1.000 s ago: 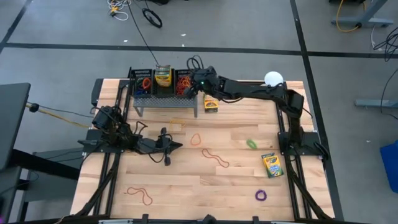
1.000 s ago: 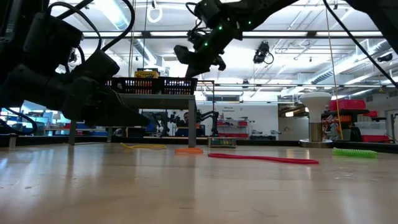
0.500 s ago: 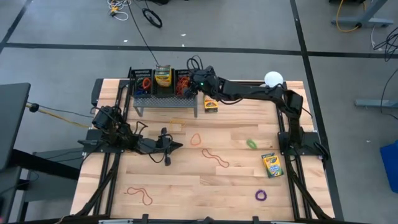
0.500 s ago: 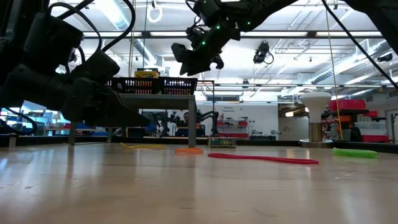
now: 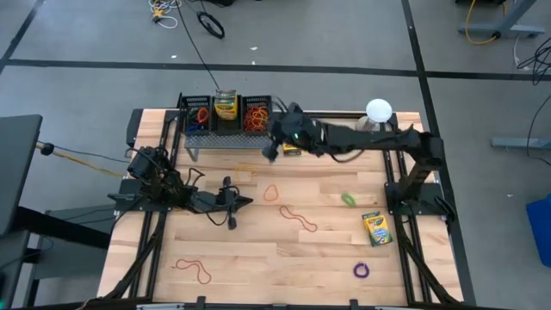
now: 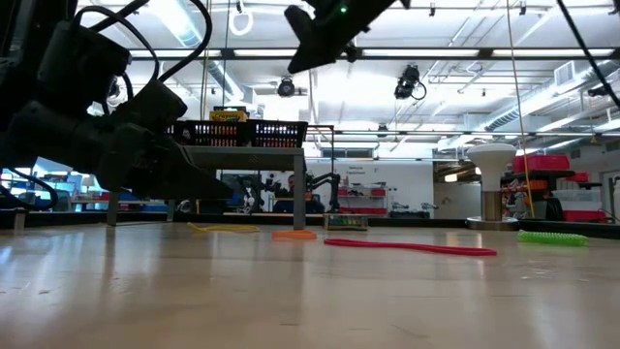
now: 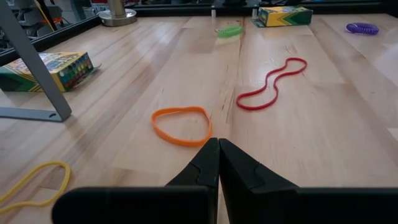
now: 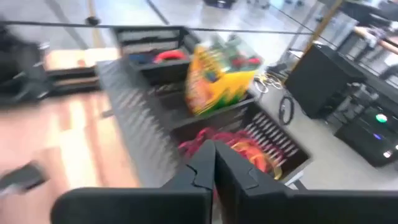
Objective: Pick & Place Office Desk Supplies
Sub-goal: Put the red rubber band into the right black bin
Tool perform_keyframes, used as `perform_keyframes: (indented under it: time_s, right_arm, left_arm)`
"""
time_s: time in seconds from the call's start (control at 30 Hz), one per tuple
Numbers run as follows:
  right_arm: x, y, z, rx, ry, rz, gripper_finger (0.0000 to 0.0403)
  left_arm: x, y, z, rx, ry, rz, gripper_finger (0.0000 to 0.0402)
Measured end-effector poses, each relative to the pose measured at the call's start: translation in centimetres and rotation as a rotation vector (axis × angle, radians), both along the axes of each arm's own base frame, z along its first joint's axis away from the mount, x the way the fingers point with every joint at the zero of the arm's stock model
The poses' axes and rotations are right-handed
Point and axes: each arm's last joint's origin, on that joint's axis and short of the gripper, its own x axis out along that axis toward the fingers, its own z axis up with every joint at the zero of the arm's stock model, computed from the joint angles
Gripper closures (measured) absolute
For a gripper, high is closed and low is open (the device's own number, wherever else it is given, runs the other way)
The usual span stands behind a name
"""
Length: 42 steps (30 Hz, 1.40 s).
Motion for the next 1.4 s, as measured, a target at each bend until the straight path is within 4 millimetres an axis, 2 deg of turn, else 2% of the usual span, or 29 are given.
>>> perform_keyframes:
  time_s: [0.13, 0.37, 0.63, 0.8, 0.97, 1.2, 1.4]
  right_arm:
    - [-1.7, 2.1, -3.1, 0.001, 0.005, 0.053, 0.0383]
    - [-5.3, 6.4, -8.6, 0.045, -0.06, 0.15, 0.0397]
    - [-8.3, 10.0, -12.4, 0.103, -0.118, 0.242, 0.0397]
    - [-9.2, 11.9, -13.6, 0.1, -0.096, 0.295, 0.0396]
    - [-9.5, 12.9, -13.5, 0.069, -0.123, 0.295, 0.0387]
    - [-9.5, 13.1, -13.4, 0.069, -0.132, 0.298, 0.039]
    - [-9.5, 13.1, -13.4, 0.069, -0.13, 0.297, 0.039]
  left_arm:
    - [0.0, 0.0, 0.0, 0.001, 0.001, -0.001, 0.039]
    - [0.0, 0.0, 0.0, 0.016, 0.004, -0.003, 0.039]
    - [0.6, -0.2, 0.3, 0.033, -0.012, -0.014, 0.039]
    - [1.8, -0.7, 0.9, 0.008, -0.053, -0.044, 0.039]
    - [2.5, -1.2, 1.2, -0.027, -0.07, -0.162, 0.0392]
    - [1.6, -2.4, 1.3, -0.008, -0.017, -0.234, 0.0396]
    - [0.5, -3.9, 2.6, 0.005, 0.064, -0.305, 0.0397]
